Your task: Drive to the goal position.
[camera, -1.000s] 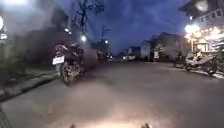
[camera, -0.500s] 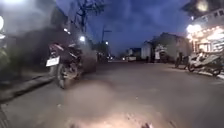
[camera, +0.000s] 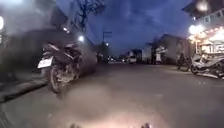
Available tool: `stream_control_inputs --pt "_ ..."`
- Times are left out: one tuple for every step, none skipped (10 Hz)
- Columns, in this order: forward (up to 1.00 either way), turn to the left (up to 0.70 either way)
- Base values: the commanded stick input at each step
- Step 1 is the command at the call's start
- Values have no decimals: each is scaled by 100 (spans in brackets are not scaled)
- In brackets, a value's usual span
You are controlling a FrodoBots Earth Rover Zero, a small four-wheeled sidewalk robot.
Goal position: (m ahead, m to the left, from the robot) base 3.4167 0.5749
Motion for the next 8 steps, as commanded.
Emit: stream_control_inputs --pt "50 0" --pt "50 0" --pt "50 0" --pt "50 0" --pt "50 0" --pt "50 0" --pt "50 0" --pt "50 0"
